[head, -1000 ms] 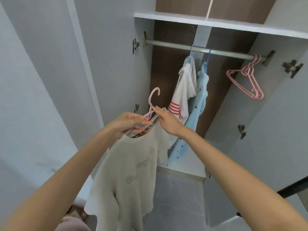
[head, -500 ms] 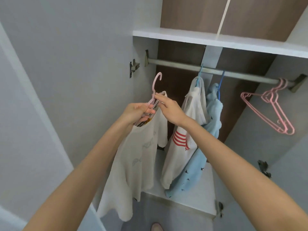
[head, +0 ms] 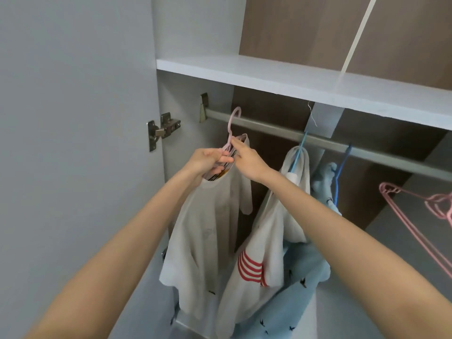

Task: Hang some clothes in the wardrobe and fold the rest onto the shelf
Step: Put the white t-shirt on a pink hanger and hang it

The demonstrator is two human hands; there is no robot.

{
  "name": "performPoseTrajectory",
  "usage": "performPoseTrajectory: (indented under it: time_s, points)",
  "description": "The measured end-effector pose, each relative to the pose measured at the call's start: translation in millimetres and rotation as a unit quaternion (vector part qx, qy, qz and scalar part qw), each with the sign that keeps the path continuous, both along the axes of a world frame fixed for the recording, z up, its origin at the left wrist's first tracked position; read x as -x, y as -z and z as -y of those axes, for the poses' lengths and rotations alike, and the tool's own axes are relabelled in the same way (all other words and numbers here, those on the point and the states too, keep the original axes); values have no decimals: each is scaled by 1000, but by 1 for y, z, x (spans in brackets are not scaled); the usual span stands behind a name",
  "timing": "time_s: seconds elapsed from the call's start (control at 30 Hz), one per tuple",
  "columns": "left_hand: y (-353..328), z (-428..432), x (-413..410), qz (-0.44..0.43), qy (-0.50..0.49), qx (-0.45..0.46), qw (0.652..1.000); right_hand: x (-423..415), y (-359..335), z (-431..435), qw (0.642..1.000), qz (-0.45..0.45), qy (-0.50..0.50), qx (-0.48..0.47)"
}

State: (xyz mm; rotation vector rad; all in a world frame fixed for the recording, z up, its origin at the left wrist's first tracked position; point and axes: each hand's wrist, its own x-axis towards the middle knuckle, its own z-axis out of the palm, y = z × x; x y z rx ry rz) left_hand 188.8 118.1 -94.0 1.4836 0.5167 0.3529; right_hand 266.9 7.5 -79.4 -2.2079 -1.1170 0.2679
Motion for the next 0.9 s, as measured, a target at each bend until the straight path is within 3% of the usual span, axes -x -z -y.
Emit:
performPoseTrajectory:
  time_s: [0.63,0.77,0.9]
  points:
    - [37,-17,-100,-48,-2,-31,998,-96,18,-12,997,-58,4,50]
    - [41,-14,-102,-31,-5,-172,985,-100,17,3,997,-27,5,73]
    - [38,-8,-100,-36,-61,-359,931,-106,26,35,996,72,58,17]
